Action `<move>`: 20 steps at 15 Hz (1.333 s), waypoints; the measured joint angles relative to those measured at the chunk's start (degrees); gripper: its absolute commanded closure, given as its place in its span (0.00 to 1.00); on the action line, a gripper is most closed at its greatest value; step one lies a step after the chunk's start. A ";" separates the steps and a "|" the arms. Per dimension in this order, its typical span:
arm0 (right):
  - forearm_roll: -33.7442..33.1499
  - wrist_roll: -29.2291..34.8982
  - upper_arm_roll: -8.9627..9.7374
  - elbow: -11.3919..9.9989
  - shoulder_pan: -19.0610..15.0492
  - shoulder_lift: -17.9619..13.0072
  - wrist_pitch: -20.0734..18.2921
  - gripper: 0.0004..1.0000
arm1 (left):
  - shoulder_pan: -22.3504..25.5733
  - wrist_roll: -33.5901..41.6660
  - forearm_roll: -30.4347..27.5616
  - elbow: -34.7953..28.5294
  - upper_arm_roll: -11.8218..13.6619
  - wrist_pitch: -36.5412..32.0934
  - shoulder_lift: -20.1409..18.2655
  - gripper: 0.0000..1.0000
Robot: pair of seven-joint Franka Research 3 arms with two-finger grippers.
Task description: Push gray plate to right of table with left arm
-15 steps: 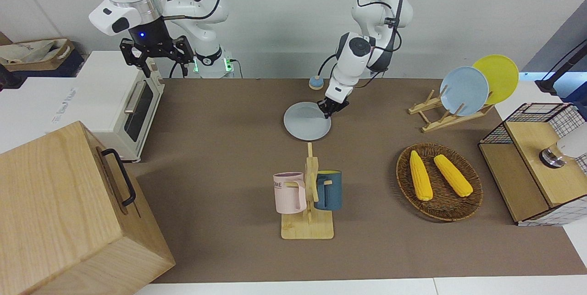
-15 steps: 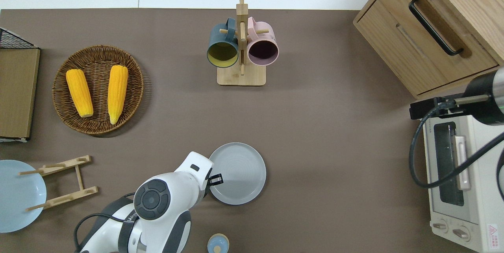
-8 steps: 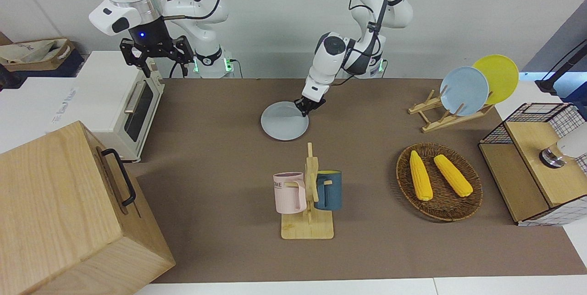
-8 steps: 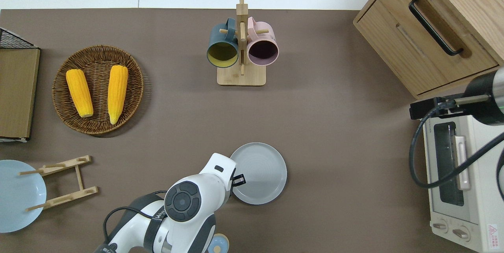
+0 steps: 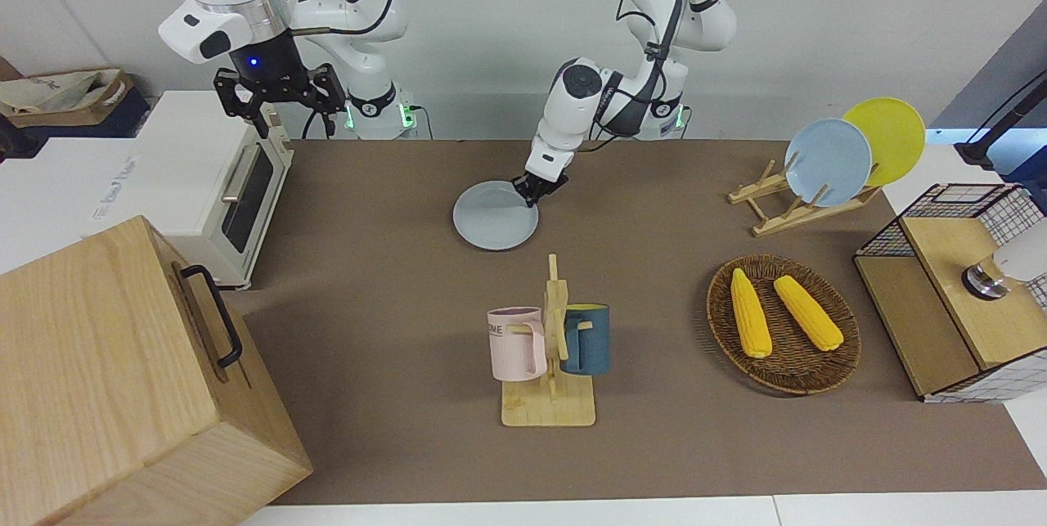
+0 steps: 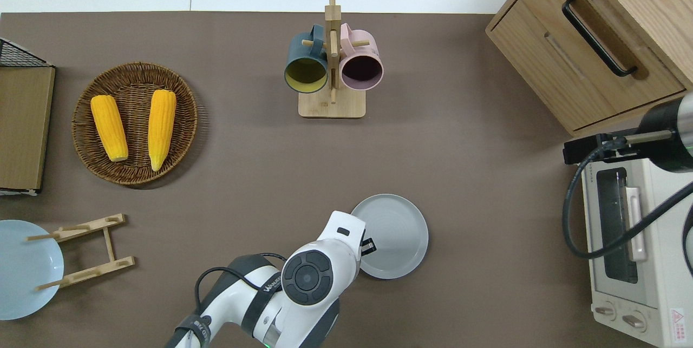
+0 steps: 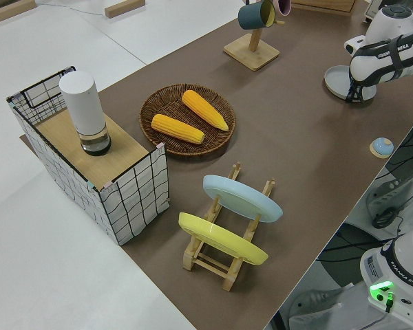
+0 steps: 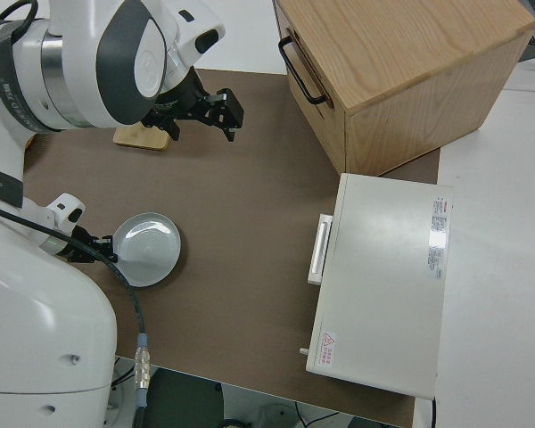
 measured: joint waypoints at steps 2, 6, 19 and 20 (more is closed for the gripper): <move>0.00 0.00 0.00 0.00 0.00 0.00 0.00 0.02 | -0.50 -1.84 0.79 1.32 0.00 0.01 1.14 1.00; 0.00 0.00 0.00 0.00 0.00 0.00 0.00 0.02 | -0.95 -3.76 1.08 2.17 0.01 0.03 1.84 1.00; 0.00 0.00 0.00 0.00 0.00 0.00 0.00 0.02 | -1.67 -5.98 2.49 2.48 -0.04 0.17 2.60 0.24; 0.00 0.00 0.00 0.00 0.00 0.00 0.00 0.02 | -1.67 -5.99 2.72 2.59 -0.04 0.29 2.87 0.14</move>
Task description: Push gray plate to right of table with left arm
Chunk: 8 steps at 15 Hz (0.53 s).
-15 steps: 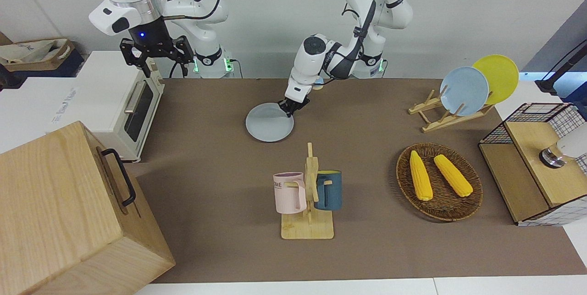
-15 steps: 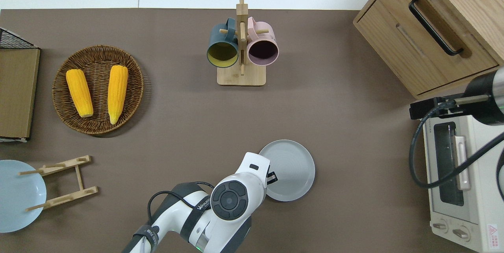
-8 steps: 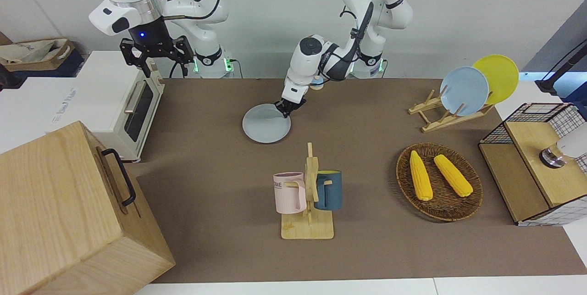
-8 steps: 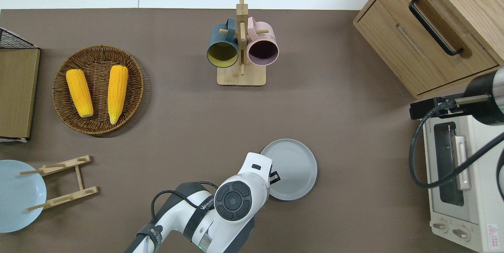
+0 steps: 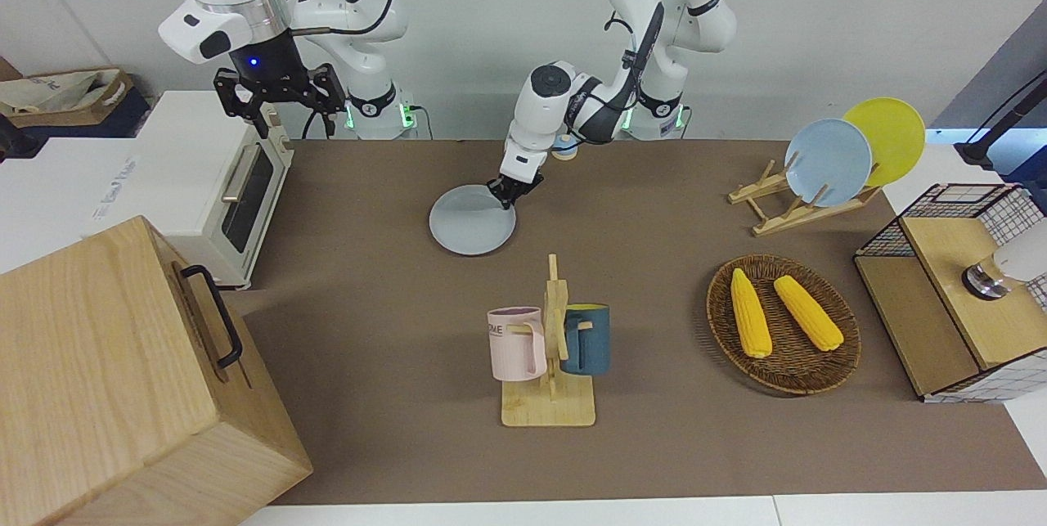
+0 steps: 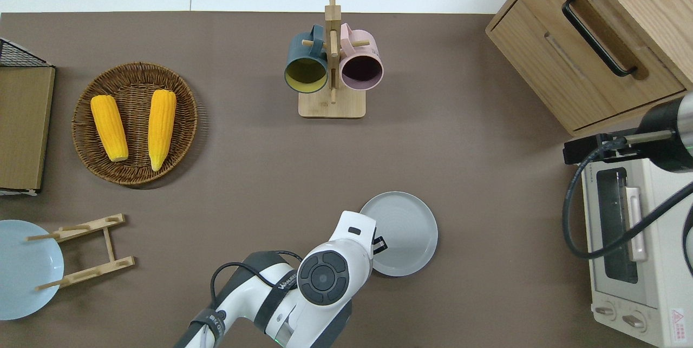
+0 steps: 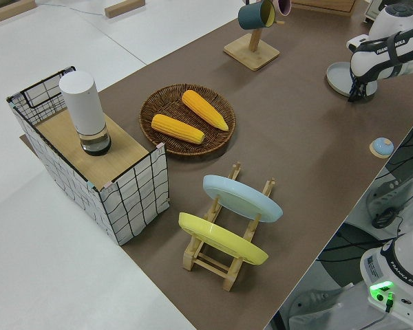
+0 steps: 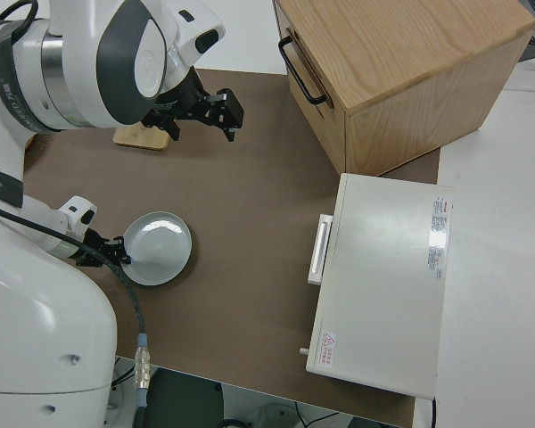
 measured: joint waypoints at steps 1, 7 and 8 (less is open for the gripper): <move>0.00 0.00 0.00 0.00 0.00 0.00 0.00 0.02 | -0.01 0.00 0.45 0.16 0.00 0.12 0.15 0.07; 0.00 0.00 0.00 0.00 0.00 0.00 0.00 0.02 | -0.01 -0.15 2.14 0.35 0.14 0.16 0.65 0.01; 0.00 0.00 0.00 0.00 0.00 0.00 0.00 0.02 | -0.01 -0.16 2.15 0.35 0.16 0.16 0.72 0.01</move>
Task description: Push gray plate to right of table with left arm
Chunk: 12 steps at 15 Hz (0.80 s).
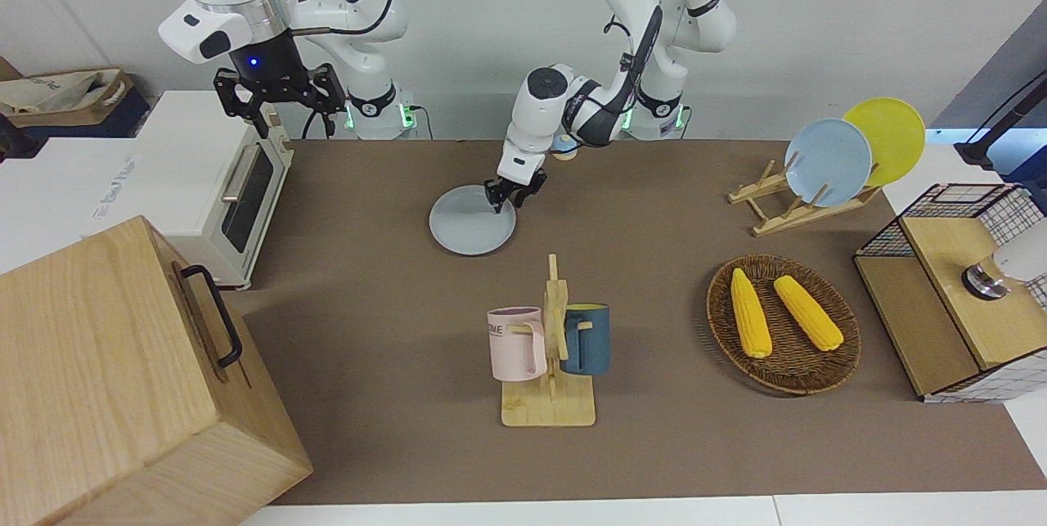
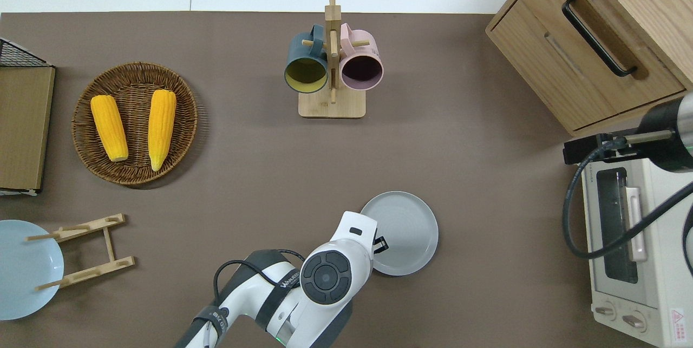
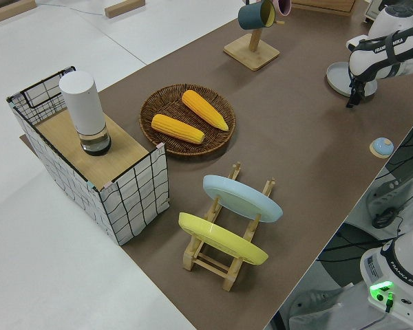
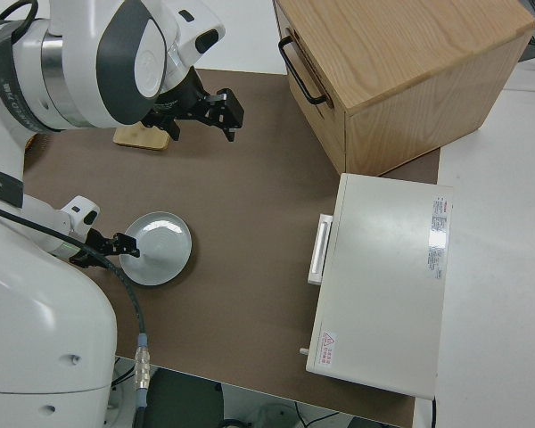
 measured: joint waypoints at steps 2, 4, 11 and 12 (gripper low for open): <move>0.00 0.00 0.00 0.00 0.00 0.00 0.00 0.02 | 0.00 0.00 0.03 0.00 0.04 0.00 0.04 0.01; 0.00 0.00 0.00 0.00 0.00 0.00 0.00 0.02 | 0.00 0.00 0.06 0.10 0.20 0.00 0.02 0.01; 0.00 0.00 0.00 0.00 0.00 0.00 0.00 0.02 | 0.02 0.55 0.39 5.69 2.23 -9.90 -1.39 0.01; 0.00 0.00 0.00 0.00 0.00 0.00 0.00 0.02 | 0.02 1.41 0.46 7.11 2.68 -12.54 -1.59 0.01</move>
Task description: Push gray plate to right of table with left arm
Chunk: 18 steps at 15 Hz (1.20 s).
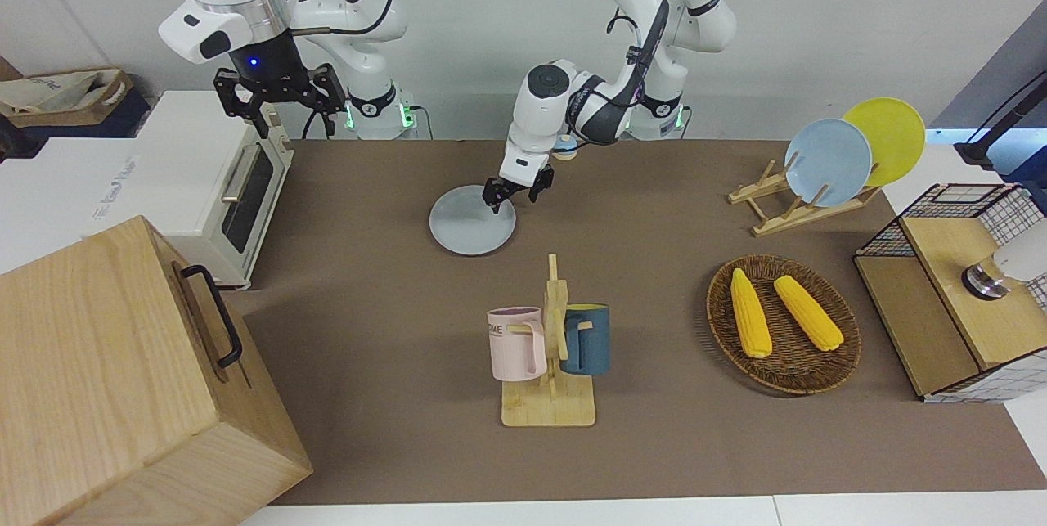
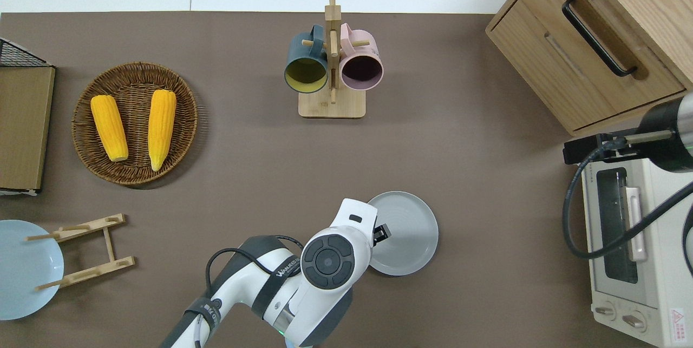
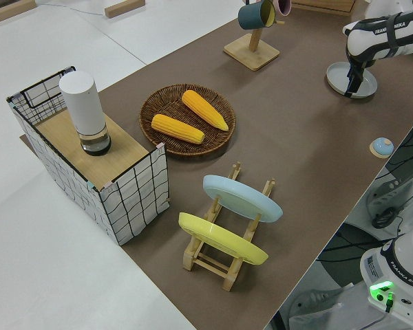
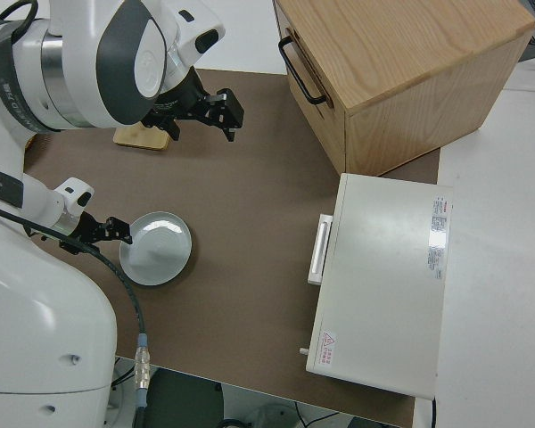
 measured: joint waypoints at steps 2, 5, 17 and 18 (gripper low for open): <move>0.00 0.00 0.00 0.00 0.00 0.00 0.00 0.02 | 0.01 2.72 0.03 1.76 1.23 -3.82 -0.63 0.01; 0.00 0.00 0.00 0.00 0.00 0.00 0.00 0.02 | 0.02 7.38 0.03 2.50 3.74 -8.22 -2.23 0.01; 0.00 0.00 0.00 0.00 0.00 0.00 0.00 0.02 | 0.23 30.04 0.04 10.65 21.93 -29.63 -11.50 0.01; 0.00 0.00 0.00 0.00 0.00 0.00 0.00 0.02 | 0.27 32.42 0.04 11.00 24.09 -30.21 -12.16 0.01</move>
